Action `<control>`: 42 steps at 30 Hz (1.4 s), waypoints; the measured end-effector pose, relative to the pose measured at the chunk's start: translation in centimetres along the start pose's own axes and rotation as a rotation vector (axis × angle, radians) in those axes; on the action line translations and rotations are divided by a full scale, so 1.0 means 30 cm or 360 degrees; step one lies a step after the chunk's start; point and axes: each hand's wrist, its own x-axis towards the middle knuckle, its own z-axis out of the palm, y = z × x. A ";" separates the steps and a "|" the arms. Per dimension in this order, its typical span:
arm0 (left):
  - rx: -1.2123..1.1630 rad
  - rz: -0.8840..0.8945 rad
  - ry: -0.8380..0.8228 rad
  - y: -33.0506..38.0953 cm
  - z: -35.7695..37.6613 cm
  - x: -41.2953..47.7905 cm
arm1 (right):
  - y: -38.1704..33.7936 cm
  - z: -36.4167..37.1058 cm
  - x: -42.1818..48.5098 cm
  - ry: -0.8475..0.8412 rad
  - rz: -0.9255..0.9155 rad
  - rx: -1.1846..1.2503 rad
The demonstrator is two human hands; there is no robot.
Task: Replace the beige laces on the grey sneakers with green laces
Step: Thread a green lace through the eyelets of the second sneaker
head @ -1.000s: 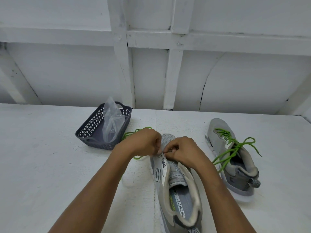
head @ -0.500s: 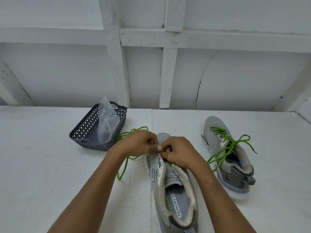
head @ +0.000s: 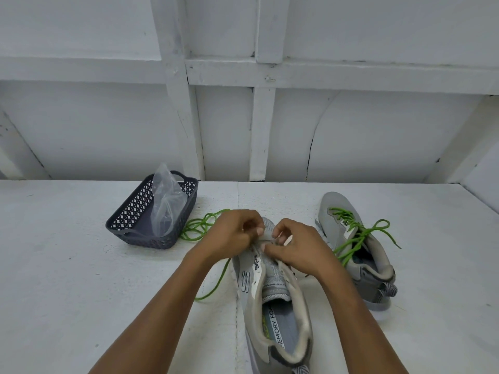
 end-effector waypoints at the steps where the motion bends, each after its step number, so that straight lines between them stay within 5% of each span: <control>1: -0.0057 -0.0012 0.0056 0.006 -0.004 0.003 | -0.004 -0.011 -0.009 -0.0042 0.0081 -0.0063; 10: -0.0815 0.0023 0.0553 0.160 -0.092 0.033 | -0.018 -0.035 -0.010 -0.0100 0.0285 0.0016; 13: -0.0562 0.0036 0.0412 0.155 -0.111 0.029 | 0.007 -0.021 -0.010 -0.0050 0.0365 0.0448; 18: 0.0451 -0.0014 -0.0372 0.113 -0.059 0.002 | 0.023 -0.016 -0.016 -0.0080 0.0411 0.0732; 25: 0.0719 -0.0071 -0.0293 0.115 0.014 -0.006 | 0.032 -0.011 -0.014 -0.0094 0.0428 0.0775; 42: 0.0666 -0.0060 -0.0124 0.078 0.071 -0.009 | 0.044 -0.013 -0.012 -0.0155 0.0448 0.0865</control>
